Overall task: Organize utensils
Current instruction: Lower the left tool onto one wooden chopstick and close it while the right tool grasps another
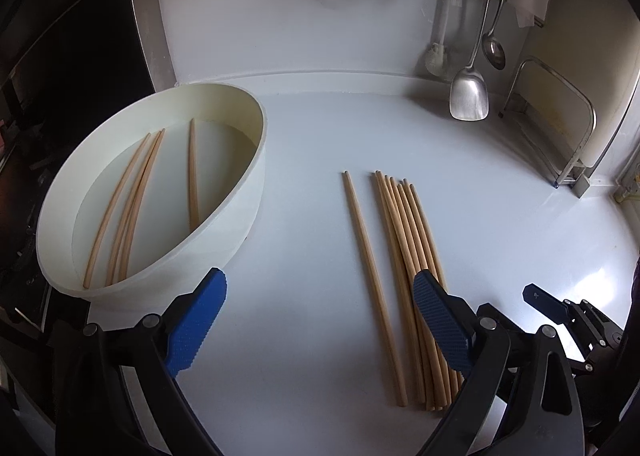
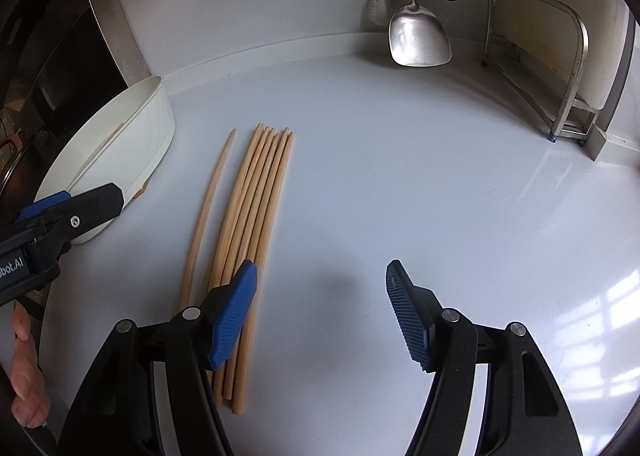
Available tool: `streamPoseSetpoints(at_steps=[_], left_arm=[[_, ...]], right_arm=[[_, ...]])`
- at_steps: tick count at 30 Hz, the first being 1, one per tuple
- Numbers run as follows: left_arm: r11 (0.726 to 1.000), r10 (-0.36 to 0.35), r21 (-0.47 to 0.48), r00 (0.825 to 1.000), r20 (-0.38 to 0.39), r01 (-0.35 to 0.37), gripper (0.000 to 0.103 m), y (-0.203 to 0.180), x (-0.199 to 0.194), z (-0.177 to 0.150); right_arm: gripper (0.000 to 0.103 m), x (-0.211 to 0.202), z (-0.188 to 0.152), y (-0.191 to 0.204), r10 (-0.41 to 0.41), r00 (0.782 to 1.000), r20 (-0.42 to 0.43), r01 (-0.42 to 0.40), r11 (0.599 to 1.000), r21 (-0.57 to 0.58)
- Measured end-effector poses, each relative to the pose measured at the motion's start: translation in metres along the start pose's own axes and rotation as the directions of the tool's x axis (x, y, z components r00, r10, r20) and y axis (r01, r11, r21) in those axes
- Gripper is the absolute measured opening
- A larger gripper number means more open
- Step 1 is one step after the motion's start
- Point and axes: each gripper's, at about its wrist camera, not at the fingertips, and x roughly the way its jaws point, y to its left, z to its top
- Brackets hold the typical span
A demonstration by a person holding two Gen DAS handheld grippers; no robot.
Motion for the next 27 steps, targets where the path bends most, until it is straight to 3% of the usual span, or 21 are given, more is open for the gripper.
streamPoseSetpoints(at_steps=[9,27], left_arm=[[1.0,0.001,0.02,1.0,0.024,-0.001,0.093,-0.001,0.007,-0.002],[1.0,-0.02,-0.005,0.999,-0.026,0.02,0.093,0.004,0.022,-0.011]], right_arm=[[0.064,0.011,-0.001,0.018,-0.06,0.998,0.009,0.06,0.997,-0.052],[0.064,0.018,-0.003,0.033,-0.144,0.989,0.018,0.145,0.98,-0.134]])
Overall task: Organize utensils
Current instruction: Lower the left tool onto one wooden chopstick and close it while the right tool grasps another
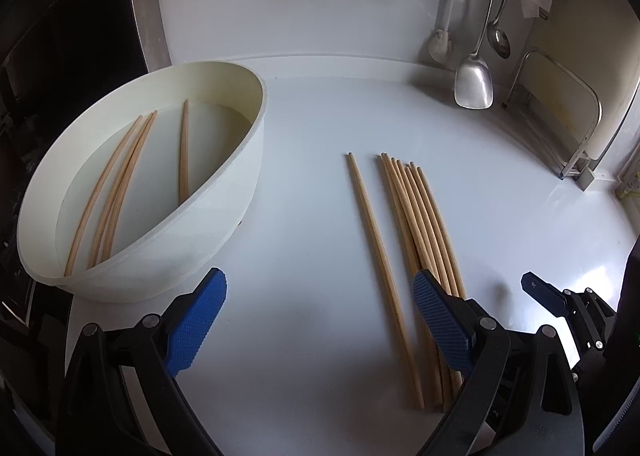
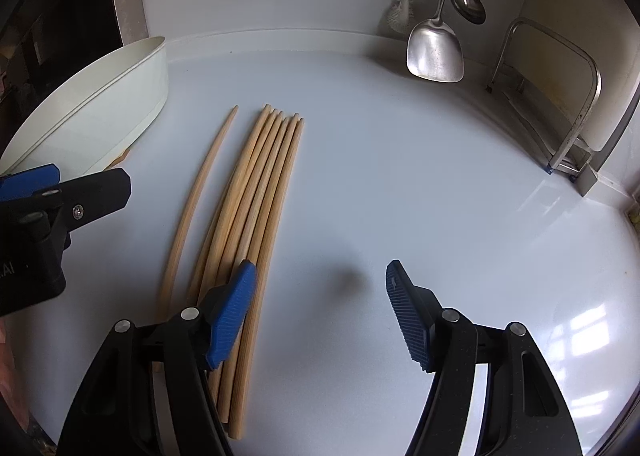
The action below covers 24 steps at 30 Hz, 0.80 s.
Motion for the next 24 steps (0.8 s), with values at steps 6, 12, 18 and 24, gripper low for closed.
streamPoseSetpoints(at_steps=[6,12,18,24], left_arm=[[1.0,0.004,-0.01,1.0,-0.012,-0.004,0.093,0.002,0.004,0.0],[1.0,0.005,-0.004,1.0,-0.025,-0.005,0.093,-0.001,0.01,0.001],[1.0,0.012,0.006,0.999,-0.037,-0.011,0.093,-0.007,0.017,-0.001],[0.999,0.045,0.006,0.997,-0.061,-0.045,0.093,-0.012,0.027,-0.004]], right_arm=[[0.064,0.004,-0.001,0.003,-0.01,1.0,-0.026,0.009,0.999,-0.03],[0.061,0.005,0.001,-0.007,-0.003,1.0,-0.022,0.003,1.0,-0.013],[0.059,0.007,0.002,-0.026,-0.022,1.0,-0.02,0.022,1.0,0.021],[0.059,0.007,0.0,-0.052,-0.034,0.999,-0.022,0.035,0.998,0.056]])
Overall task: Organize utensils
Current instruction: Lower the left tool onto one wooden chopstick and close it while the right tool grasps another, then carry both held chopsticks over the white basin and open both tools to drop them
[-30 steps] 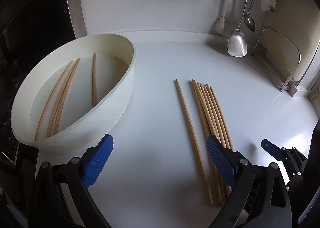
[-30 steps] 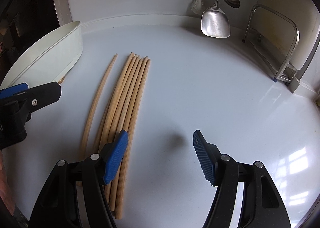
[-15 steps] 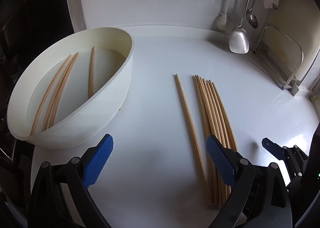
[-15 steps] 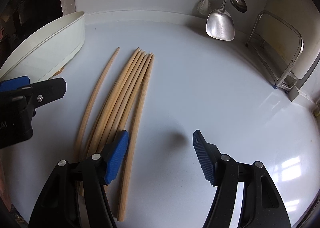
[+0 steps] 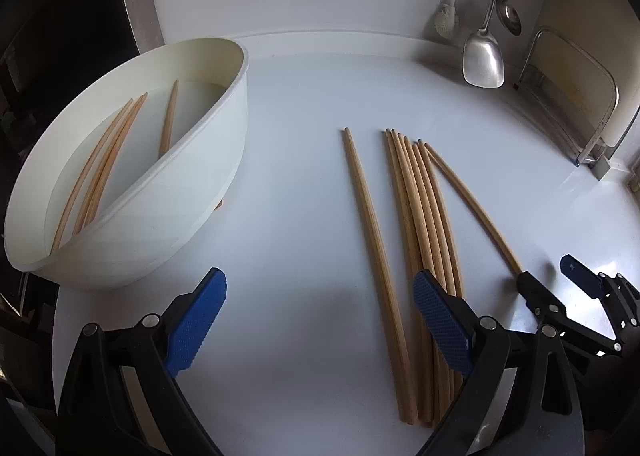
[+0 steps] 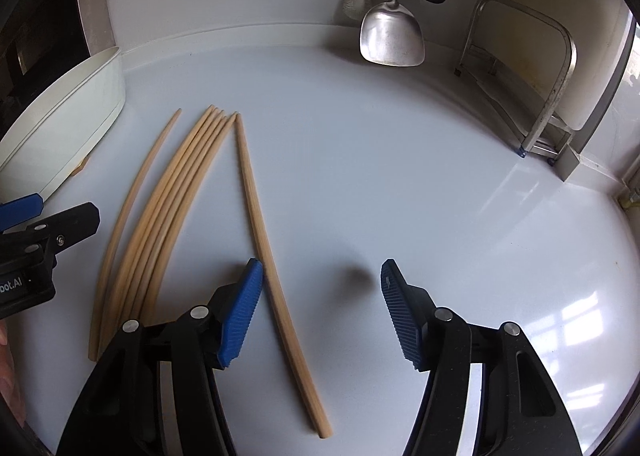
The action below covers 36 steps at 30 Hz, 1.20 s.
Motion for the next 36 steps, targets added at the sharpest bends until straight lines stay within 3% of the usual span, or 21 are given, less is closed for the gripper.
streamPoseSetpoints(at_steps=[19,24,28,30,32,34,35,36], left_arm=[[0.999,0.049,-0.009,0.997,-0.051,-0.049,0.093,-0.004,0.018,-0.007],[0.999,0.032,-0.013,0.997,-0.064,-0.033,0.092,-0.006,0.022,-0.008],[1.0,0.003,-0.012,0.998,-0.059,-0.004,0.074,-0.009,0.021,-0.004],[1.0,-0.008,0.003,0.999,-0.052,0.008,0.06,-0.012,0.019,-0.002],[1.0,-0.024,0.018,0.999,-0.047,0.024,0.035,-0.016,0.017,0.0],[0.999,-0.04,0.03,0.998,-0.049,0.041,0.016,-0.019,0.016,0.001],[0.998,-0.048,0.033,0.997,-0.053,0.05,0.008,-0.02,0.016,0.001],[0.998,-0.051,0.036,0.997,-0.055,0.053,0.008,-0.021,0.016,0.002]], right_arm=[[0.059,0.003,0.002,0.003,0.093,0.996,0.008,-0.093,0.994,-0.05],[0.051,0.002,0.002,0.006,0.107,0.994,0.008,-0.107,0.992,-0.071],[0.037,0.002,0.003,0.01,0.116,0.993,0.009,-0.115,0.99,-0.085],[0.029,0.001,0.004,0.012,0.117,0.993,0.007,-0.116,0.989,-0.093],[0.023,0.0,0.004,0.015,0.12,0.993,0.0,-0.119,0.987,-0.104],[0.009,0.0,0.004,0.019,0.118,0.993,-0.008,-0.118,0.986,-0.117],[0.007,-0.001,0.004,0.021,0.112,0.994,-0.013,-0.112,0.986,-0.125],[0.006,-0.001,0.005,0.022,0.102,0.995,-0.019,-0.104,0.986,-0.13]])
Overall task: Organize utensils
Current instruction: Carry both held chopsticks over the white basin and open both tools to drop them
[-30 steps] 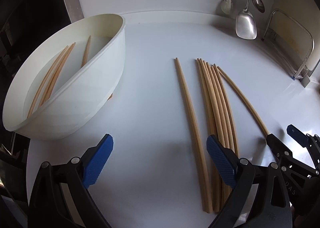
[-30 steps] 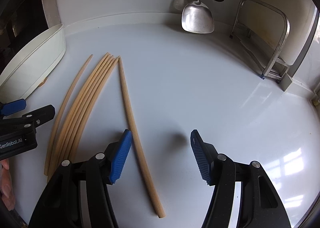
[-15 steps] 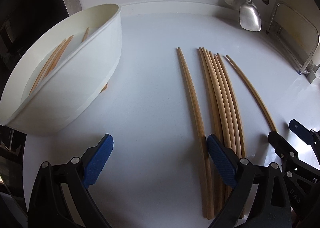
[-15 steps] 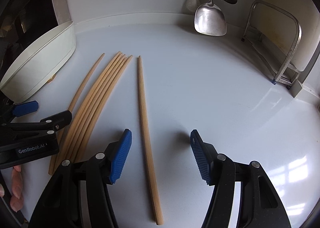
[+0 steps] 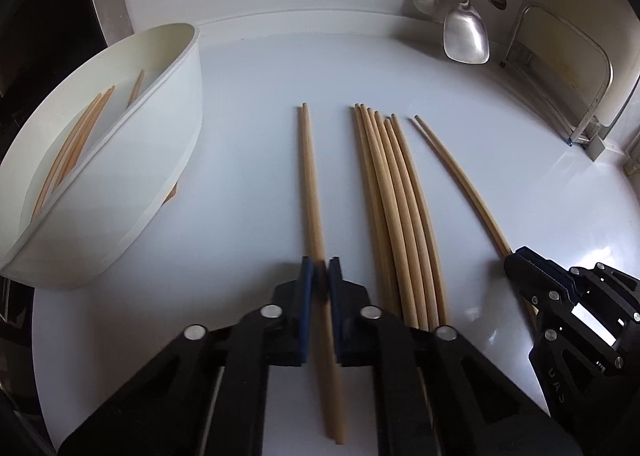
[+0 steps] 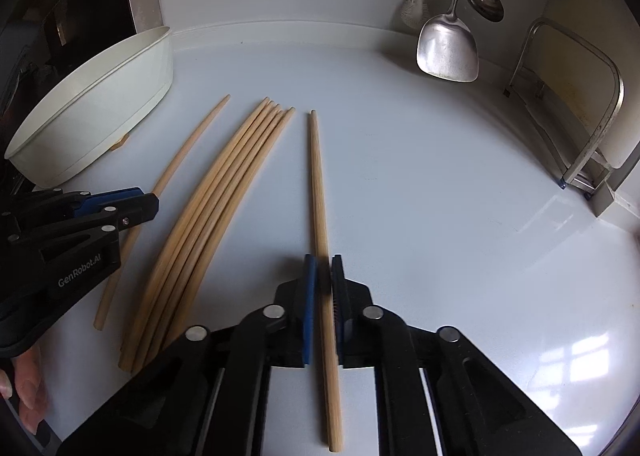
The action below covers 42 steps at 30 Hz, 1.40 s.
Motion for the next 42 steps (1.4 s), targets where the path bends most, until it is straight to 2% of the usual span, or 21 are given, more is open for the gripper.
streamPoseSetpoints(at_steps=[9,15,20,25,31,35,42], left_arm=[[0.998,-0.066,0.001,0.997,-0.034,0.066,0.007,0.005,-0.008,0.008],[0.993,-0.119,0.014,0.993,0.01,0.119,0.007,0.007,-0.038,0.028],[0.99,-0.144,0.018,0.987,0.072,0.143,0.007,0.027,-0.073,0.054],[0.995,-0.095,-0.02,0.989,0.11,0.098,0.007,0.077,-0.096,0.075],[0.996,0.01,-0.089,0.995,0.094,-0.002,0.007,0.156,-0.098,0.085],[0.993,0.045,-0.111,0.996,0.077,-0.036,0.007,0.198,-0.092,0.085],[0.99,0.037,-0.136,0.999,0.011,-0.035,0.007,0.246,-0.064,0.084]], right_arm=[[0.006,-0.01,0.009,-0.011,0.029,0.999,-0.033,-0.026,0.994,0.107],[0.006,-0.034,0.029,-0.011,0.026,1.0,-0.012,-0.024,0.989,0.147],[0.006,-0.06,0.06,0.003,0.029,0.999,0.035,-0.034,0.987,0.158],[0.006,-0.074,0.097,0.035,0.072,0.994,0.081,-0.083,0.987,0.136],[0.006,-0.066,0.143,0.094,0.159,0.981,0.11,-0.168,0.982,0.084],[0.006,-0.041,0.164,0.135,0.209,0.975,0.08,-0.214,0.975,0.059],[0.006,-0.002,0.185,0.191,0.243,0.97,-0.014,-0.243,0.97,0.033]])
